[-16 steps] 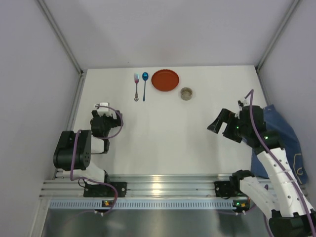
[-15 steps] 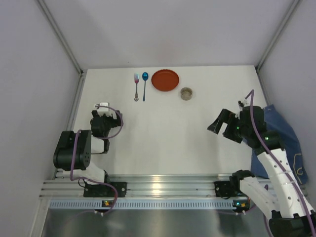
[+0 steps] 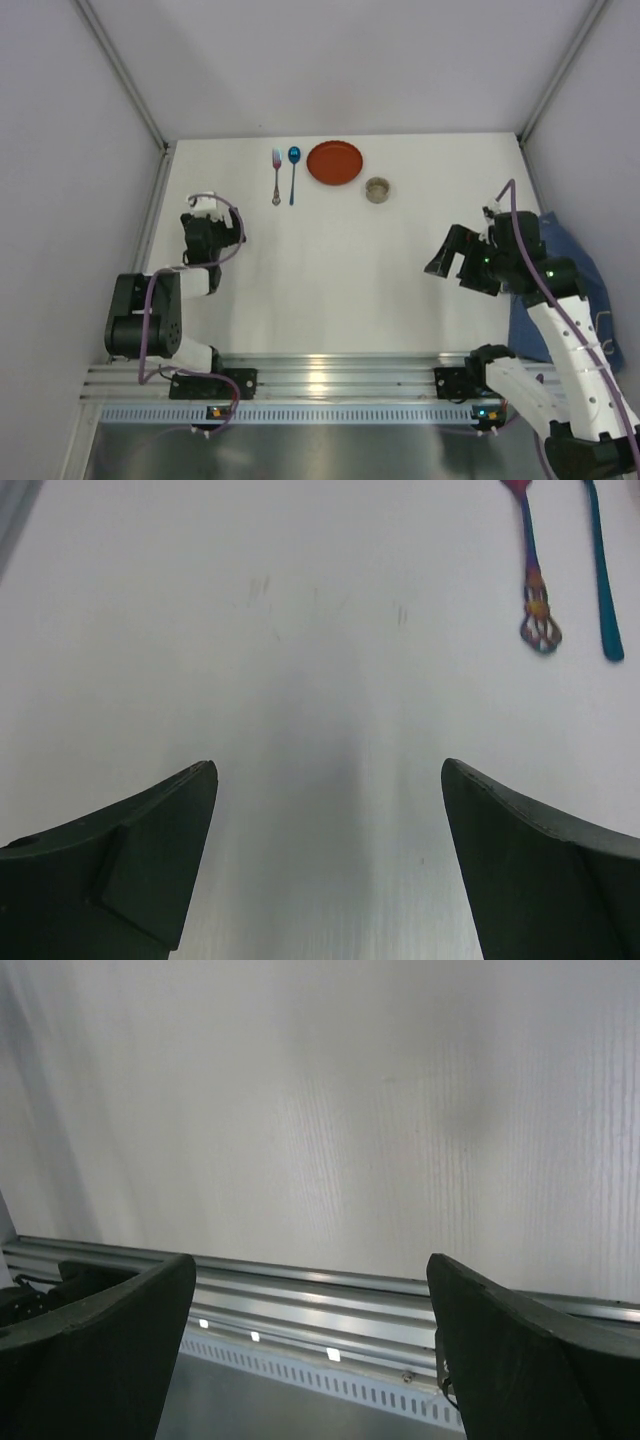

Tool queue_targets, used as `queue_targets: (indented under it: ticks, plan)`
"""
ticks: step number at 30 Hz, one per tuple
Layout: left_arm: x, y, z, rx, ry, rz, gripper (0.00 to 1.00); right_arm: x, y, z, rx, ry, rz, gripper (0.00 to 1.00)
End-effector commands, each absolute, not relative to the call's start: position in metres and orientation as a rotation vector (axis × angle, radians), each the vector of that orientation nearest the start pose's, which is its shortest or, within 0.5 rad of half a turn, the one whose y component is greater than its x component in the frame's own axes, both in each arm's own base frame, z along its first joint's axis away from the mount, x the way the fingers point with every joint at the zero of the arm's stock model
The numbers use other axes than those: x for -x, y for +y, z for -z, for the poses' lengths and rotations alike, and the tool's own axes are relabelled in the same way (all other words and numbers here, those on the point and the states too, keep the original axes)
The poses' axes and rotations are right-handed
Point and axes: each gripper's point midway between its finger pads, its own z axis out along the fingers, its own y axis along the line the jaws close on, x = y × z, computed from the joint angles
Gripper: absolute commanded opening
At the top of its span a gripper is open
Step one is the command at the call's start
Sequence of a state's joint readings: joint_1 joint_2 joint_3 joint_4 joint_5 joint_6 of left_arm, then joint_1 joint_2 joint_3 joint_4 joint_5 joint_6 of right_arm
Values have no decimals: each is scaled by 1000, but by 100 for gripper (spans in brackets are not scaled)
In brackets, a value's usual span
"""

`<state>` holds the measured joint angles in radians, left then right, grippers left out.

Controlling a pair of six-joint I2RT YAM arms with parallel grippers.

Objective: Set the dinner table for one person

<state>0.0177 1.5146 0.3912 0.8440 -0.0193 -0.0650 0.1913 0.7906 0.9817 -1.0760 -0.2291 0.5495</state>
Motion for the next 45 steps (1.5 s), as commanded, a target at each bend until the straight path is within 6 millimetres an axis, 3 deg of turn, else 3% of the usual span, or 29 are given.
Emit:
queue_targets:
  ticks: [1, 4, 5, 7, 8, 9, 11, 12, 15, 19, 20, 26, 32, 36, 38, 39, 41, 43, 45]
  plan:
    - [-421, 28, -130, 272, 1886, -52, 99, -197, 85, -216, -338, 2483, -486, 100]
    - [-432, 3, -174, 259, 1909, 114, 99, -225, 64, -220, -384, 2466, -299, 100]
    - [-436, -13, -197, 242, 1888, 226, 99, -231, 54, -218, -401, 2474, -228, 100]
    - [-430, -25, -219, 260, 1886, 320, 99, -250, 35, -204, -465, 2532, -70, 100]
    - [-429, -36, -240, 260, 1860, 398, 99, -255, 19, -196, -540, 2550, -30, 100]
    - [-425, -42, -253, 265, 1843, 435, 99, -263, 12, -179, -603, 2610, -2, 100]
    - [-414, -54, -271, 263, 1854, 506, 99, -273, 2, -163, -749, 2634, -53, 100]
    - [-403, -67, -287, 228, 1835, 531, 99, -278, -9, -149, -841, 2655, -49, 100]
    - [-369, -100, -307, 139, 1831, 560, 99, -296, -33, -125, -961, 2651, 14, 100]
    - [-328, -118, -304, 113, 1850, 605, 99, -316, -49, -93, -1013, 2682, 41, 100]
    - [-319, -119, -289, 135, 1889, 611, 99, -317, -51, -79, -1018, 2721, 56, 100]
    - [-271, -112, -274, 166, 1927, 616, 99, -329, -63, -49, -986, 2764, 136, 93]
    - [-248, -100, -283, 165, 1938, 577, 99, -333, -79, -11, -1075, 2784, 117, 74]
    - [-245, -100, -281, 159, 1963, 569, 99, -332, -80, 3, -1073, 2814, 128, 49]
    - [-244, -100, -280, 162, 1968, 571, 99, -330, -75, 6, -1056, 2827, 113, 35]
    - [-244, -100, -279, 165, 1971, 570, 99, -325, -71, 8, -1051, 2843, 102, 17]
    - [-245, -99, -277, 176, 1975, 569, 99, -322, -56, 8, -1013, 2865, 77, 0]
    - [-247, -100, -275, 180, 1977, 574, 99, -318, -36, 0, -985, 2864, 7, 0]
    - [-250, -101, -275, 181, 1972, 576, 99, -314, 1, -13, -903, 2877, -124, 0]
